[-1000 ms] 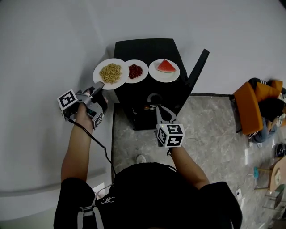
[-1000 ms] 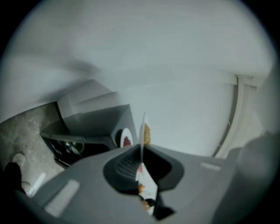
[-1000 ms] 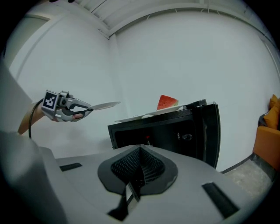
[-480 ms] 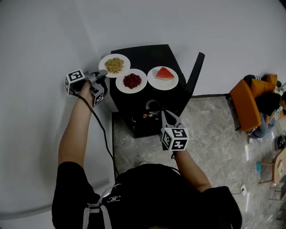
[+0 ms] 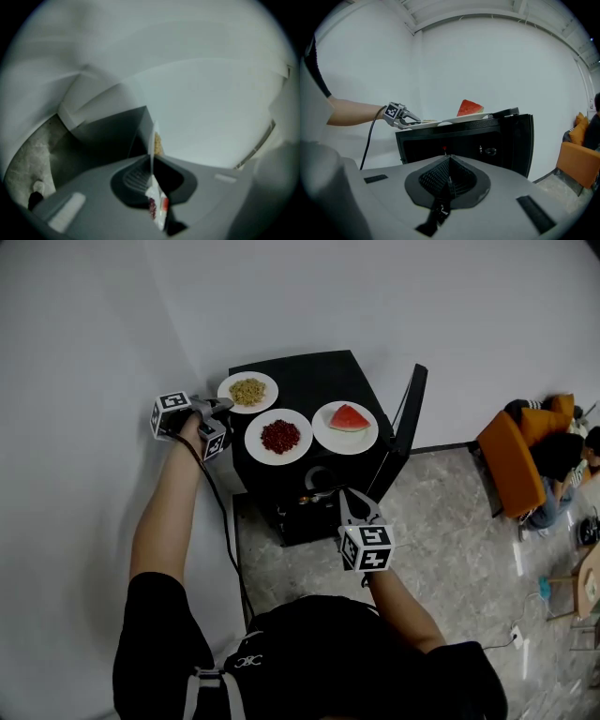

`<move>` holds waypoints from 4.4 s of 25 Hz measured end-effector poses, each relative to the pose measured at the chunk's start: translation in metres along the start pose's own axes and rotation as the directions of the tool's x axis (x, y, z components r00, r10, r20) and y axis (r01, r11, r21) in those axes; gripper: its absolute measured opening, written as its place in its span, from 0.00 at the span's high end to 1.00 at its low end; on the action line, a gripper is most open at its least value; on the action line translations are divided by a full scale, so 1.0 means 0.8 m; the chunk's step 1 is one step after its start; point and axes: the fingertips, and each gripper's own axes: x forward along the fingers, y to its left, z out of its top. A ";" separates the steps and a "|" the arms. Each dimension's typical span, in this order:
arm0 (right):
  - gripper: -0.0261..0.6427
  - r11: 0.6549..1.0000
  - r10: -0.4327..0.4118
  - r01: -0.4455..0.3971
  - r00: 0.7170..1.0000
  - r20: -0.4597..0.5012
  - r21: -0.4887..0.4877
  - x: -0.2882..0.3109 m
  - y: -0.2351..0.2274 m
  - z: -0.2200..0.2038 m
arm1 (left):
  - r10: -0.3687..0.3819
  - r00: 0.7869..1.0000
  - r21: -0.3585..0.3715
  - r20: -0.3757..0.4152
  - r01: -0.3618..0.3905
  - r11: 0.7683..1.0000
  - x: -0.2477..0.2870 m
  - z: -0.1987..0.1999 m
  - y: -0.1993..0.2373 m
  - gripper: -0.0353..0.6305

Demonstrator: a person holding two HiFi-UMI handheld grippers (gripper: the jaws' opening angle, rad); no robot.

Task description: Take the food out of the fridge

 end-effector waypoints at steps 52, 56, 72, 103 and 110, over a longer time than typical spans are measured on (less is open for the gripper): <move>0.97 0.989 0.148 -0.147 0.986 0.070 -0.028 -0.087 0.022 0.055 | -0.010 0.897 0.873 0.443 -0.428 0.235 -0.132 -0.355 -0.035 0.95; 0.97 0.987 0.163 -0.162 0.983 0.083 -0.021 -0.105 0.022 0.051 | -0.028 0.893 0.875 0.450 -0.434 0.215 -0.135 -0.380 -0.034 0.95; 0.97 0.991 0.136 -0.136 0.989 0.059 0.000 -0.154 -0.012 0.024 | 0.014 0.933 0.862 0.361 -0.339 0.377 -0.119 -0.442 -0.005 0.95; 0.97 0.959 0.171 -0.174 0.985 -0.034 -0.226 0.153 -0.111 -0.471 | 0.071 0.945 0.863 0.319 -0.321 0.389 0.112 -0.428 0.517 0.95; 0.96 0.809 0.184 -0.186 0.981 -0.060 -0.558 0.234 -0.106 -0.530 | 0.033 0.931 0.860 0.365 -0.350 0.372 0.129 -0.411 0.584 0.95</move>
